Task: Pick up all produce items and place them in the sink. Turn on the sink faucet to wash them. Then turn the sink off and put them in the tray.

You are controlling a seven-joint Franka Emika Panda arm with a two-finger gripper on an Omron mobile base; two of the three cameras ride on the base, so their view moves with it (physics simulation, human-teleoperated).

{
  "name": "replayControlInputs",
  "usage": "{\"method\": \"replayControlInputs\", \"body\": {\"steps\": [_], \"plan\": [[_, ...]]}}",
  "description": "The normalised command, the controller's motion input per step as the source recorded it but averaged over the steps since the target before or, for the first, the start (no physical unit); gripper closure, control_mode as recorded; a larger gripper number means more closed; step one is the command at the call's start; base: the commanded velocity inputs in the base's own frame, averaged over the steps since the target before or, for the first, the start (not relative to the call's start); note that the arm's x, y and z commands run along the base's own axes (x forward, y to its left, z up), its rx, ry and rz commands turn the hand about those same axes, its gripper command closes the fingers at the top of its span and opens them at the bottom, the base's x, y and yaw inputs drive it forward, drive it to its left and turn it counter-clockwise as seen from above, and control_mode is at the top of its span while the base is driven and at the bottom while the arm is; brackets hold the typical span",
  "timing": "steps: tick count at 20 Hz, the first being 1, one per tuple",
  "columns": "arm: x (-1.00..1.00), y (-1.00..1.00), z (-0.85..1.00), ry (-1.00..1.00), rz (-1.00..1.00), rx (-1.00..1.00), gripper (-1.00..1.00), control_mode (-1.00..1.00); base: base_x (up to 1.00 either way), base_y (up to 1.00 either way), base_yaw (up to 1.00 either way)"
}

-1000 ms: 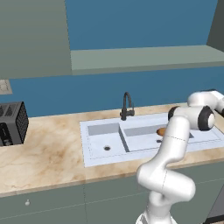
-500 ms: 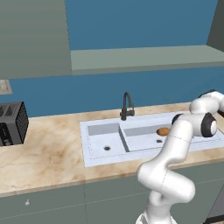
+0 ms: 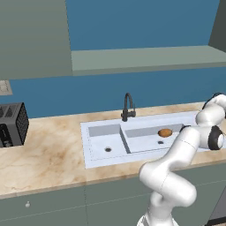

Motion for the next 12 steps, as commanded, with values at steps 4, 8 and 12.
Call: {"method": "replayControlInputs", "body": {"steps": [4, 8, 12], "plan": [[-0.57, 0.03, -0.01, -0.08, 0.0, 0.0, 1.0, -1.0, 0.0, 0.0, 0.0], [-0.51, 0.46, -0.02, -0.04, 0.0, 0.0, 1.0, -1.0, 0.0, 0.0, 0.0], [-0.3, 0.68, -0.13, 0.0, -0.02, 0.0, 1.0, -1.0, 0.0, 0.0, 0.0]]}}
